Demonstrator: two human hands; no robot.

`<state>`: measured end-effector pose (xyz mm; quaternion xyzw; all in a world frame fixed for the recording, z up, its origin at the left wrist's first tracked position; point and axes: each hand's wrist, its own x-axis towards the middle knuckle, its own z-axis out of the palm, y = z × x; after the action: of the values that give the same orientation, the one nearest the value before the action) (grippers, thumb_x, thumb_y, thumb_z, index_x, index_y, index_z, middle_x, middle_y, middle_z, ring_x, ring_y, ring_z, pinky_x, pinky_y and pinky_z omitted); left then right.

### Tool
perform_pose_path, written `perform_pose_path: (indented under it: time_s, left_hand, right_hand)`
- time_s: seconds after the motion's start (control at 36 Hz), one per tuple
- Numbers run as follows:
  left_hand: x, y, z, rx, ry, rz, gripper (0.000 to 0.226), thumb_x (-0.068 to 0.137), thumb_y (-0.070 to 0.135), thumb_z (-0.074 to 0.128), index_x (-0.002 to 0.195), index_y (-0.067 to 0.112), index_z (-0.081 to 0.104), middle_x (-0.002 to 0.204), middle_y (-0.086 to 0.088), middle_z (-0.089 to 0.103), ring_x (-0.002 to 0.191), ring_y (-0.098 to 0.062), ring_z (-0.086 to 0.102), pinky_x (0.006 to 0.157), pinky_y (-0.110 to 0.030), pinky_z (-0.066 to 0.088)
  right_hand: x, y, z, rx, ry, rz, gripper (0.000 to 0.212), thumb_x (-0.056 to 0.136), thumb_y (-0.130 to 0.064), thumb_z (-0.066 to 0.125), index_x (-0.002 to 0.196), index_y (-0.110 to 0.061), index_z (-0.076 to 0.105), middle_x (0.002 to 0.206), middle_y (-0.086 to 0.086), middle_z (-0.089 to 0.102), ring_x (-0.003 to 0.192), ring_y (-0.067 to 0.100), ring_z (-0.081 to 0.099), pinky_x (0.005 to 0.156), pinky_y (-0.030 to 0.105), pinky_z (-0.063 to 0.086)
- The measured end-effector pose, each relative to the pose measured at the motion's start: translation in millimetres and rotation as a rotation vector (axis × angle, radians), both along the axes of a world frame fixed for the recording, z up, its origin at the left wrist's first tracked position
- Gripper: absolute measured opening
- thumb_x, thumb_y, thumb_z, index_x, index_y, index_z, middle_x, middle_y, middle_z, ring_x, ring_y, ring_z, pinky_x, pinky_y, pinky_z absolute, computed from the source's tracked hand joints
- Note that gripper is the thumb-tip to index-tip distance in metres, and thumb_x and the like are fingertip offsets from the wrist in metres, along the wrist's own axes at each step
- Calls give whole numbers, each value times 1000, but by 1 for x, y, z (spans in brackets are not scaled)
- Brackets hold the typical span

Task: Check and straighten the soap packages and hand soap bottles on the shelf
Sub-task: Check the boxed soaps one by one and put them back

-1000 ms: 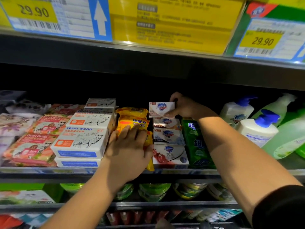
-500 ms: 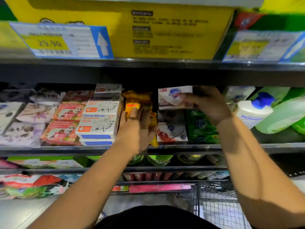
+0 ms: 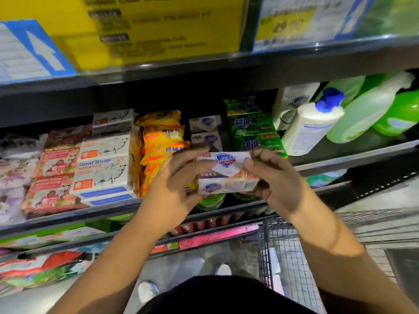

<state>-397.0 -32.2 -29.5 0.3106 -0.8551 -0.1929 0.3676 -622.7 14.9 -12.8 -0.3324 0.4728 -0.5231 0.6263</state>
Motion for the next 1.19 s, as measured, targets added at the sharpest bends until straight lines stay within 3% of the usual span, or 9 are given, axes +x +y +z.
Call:
perform_pose_path:
  time_s: [0.08, 0.19, 0.39, 0.5, 0.64, 0.75, 0.94, 1.08, 1.19]
  left_hand:
    - [-3, 6, 8, 144, 58, 43, 51, 77, 26, 72, 124, 33, 55, 129, 18, 48, 125, 4, 44, 97, -14, 44]
    - [-13, 22, 20, 646, 349, 91, 48, 64, 69, 76, 106, 48, 63, 113, 11, 67, 109, -11, 64, 88, -32, 53]
    - [-28, 31, 33, 880, 519, 146, 41, 79, 36, 74, 116, 21, 62, 98, -1, 73, 86, -23, 69, 73, -34, 56]
    - [-27, 29, 31, 997, 524, 152, 33, 80, 40, 67, 111, 28, 67, 81, -34, 52, 63, -31, 47, 51, -32, 41]
    - [-22, 25, 27, 1228, 516, 33, 47, 78, 43, 73, 121, 26, 65, 113, -12, 68, 79, -21, 64, 58, -30, 50]
    - [-8, 22, 26, 1078, 203, -97, 83, 62, 32, 89, 133, 50, 49, 121, 33, 59, 108, 2, 62, 81, -25, 54]
    - [-4, 21, 26, 537, 103, 31, 56, 76, 46, 78, 125, 52, 54, 127, 30, 56, 121, 6, 52, 94, -10, 44]
    - [-9, 16, 31, 659, 286, 52, 49, 80, 36, 79, 122, 47, 58, 114, 32, 64, 111, 8, 59, 86, -12, 48]
    - [-14, 12, 35, 882, 508, 22, 48, 72, 35, 79, 115, 26, 61, 98, 20, 74, 92, 2, 69, 72, -17, 55]
  right_hand:
    - [-4, 10, -5, -101, -41, 23, 46, 53, -54, 91, 88, -28, 77, 95, 1, 76, 89, 18, 73, 74, 33, 61]
    - [-10, 23, -14, -225, 88, 79, 60, 68, -49, 88, 122, -36, 66, 128, 5, 67, 122, 28, 61, 101, 45, 49]
    - [-8, 25, -4, -294, 236, 191, 93, 69, -3, 82, 145, -36, 39, 137, -10, 60, 124, 16, 60, 94, 33, 55]
    - [-10, 25, -4, -322, 269, 160, 94, 69, -10, 88, 141, -52, 44, 148, -11, 49, 124, 18, 61, 94, 35, 55]
    - [-8, 26, -9, -233, 360, 32, 68, 63, -46, 91, 124, -39, 61, 120, 2, 70, 112, 20, 67, 93, 36, 55]
    - [-2, 25, -7, -134, 262, -125, 55, 66, -47, 87, 114, -24, 70, 109, 11, 70, 101, 21, 69, 83, 35, 57]
    - [9, 23, 11, 121, 162, -91, 54, 68, -69, 75, 90, -19, 76, 92, 28, 67, 63, 38, 66, 64, 45, 55]
    - [8, 31, 7, 44, 190, -58, 67, 58, -86, 69, 107, -40, 72, 106, 6, 75, 97, 37, 71, 87, 60, 54]
    - [3, 35, 15, -132, 307, -45, 55, 80, -40, 78, 131, -45, 59, 131, -5, 65, 119, 19, 64, 98, 47, 52]
